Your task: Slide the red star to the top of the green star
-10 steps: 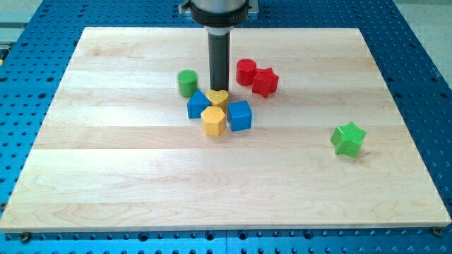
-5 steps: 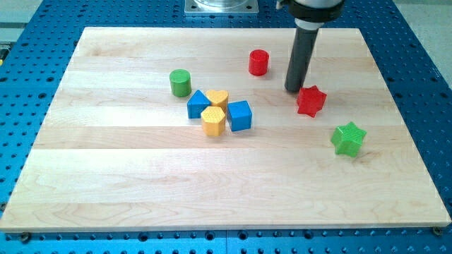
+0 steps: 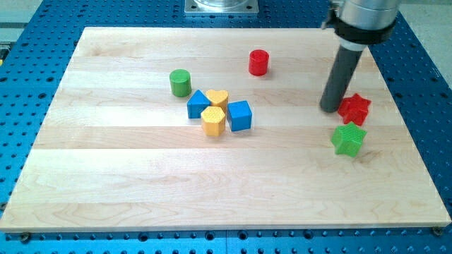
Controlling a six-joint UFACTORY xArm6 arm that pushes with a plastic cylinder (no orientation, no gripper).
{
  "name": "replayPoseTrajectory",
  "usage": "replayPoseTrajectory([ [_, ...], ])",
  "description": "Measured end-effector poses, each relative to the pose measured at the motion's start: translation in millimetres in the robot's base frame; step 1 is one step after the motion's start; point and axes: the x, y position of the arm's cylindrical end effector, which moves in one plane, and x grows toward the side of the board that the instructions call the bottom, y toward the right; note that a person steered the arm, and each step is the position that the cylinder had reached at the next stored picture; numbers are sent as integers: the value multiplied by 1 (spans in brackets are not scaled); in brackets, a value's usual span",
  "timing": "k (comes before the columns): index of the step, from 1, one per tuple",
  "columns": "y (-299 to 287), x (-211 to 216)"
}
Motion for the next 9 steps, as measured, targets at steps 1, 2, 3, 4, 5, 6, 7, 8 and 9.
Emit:
replayPoseTrajectory([
  [1, 1, -33],
  [2, 99, -29],
  [3, 104, 18],
  [4, 69, 23],
  [5, 47, -3],
  [6, 29, -19],
  [7, 25, -37],
  [8, 65, -12],
  [9, 41, 8],
])
